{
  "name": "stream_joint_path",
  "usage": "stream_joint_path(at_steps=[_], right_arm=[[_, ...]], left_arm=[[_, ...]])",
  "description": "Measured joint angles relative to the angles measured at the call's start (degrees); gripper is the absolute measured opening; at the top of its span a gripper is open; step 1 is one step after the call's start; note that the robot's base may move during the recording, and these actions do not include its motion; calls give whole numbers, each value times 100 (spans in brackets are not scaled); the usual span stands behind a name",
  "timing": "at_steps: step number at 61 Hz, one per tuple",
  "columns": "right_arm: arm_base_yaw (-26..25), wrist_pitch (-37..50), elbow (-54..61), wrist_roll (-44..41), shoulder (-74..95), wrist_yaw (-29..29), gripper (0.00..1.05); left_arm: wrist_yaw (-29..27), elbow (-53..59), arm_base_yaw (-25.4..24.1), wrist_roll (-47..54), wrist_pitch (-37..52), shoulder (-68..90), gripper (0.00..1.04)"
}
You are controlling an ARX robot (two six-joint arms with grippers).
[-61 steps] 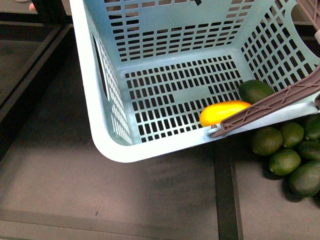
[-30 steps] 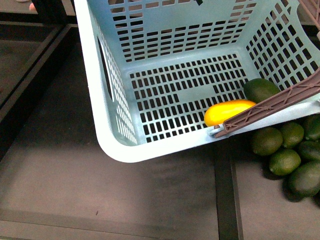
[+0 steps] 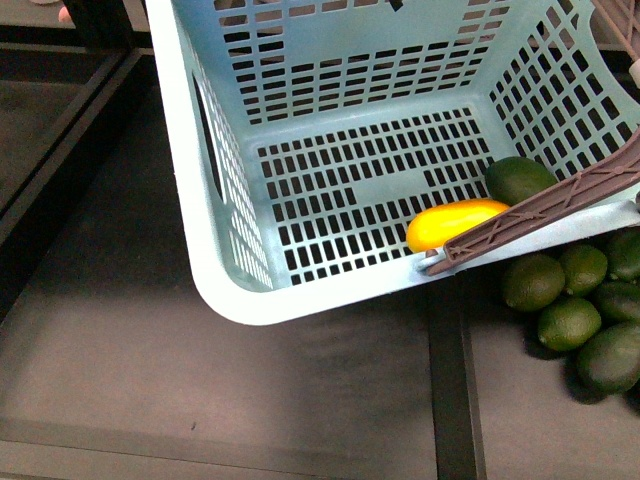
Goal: Pick mango and avocado into basket
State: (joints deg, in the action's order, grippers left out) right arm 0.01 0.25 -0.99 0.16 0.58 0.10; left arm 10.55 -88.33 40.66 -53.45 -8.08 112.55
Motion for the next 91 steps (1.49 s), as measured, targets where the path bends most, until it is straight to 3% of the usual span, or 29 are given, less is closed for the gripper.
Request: stream_joint_path(at_steps=[14, 34, 45, 49, 53, 57, 62, 91], right_arm=[[0, -13, 0, -2, -20, 0, 4], [0, -15, 0, -2, -22, 0, 57], [0, -15, 0, 2, -22, 0, 97], [0, -15, 0, 0, -24, 0, 96], [0, -15, 0, 0, -24, -7, 96], [0, -15, 0, 0, -26, -4, 96], [0, -17, 0, 0, -26, 4, 96], [0, -17, 0, 0, -26, -11, 96]], left_arm=[[13, 0, 2, 2, 0, 2, 26], [0, 0, 2, 4, 0, 2, 26], [0, 0, 2, 7, 0, 2, 26], [-1161, -79, 109, -435, -254, 31, 26], [-2905, -109, 236, -1729, -267, 177, 26], [-3530, -111, 164, -2181, -162, 282, 26], [-3644, -109, -63, -2393, -85, 358, 26], [-2815, -533, -1268, -4079, 9, 1711, 26]])
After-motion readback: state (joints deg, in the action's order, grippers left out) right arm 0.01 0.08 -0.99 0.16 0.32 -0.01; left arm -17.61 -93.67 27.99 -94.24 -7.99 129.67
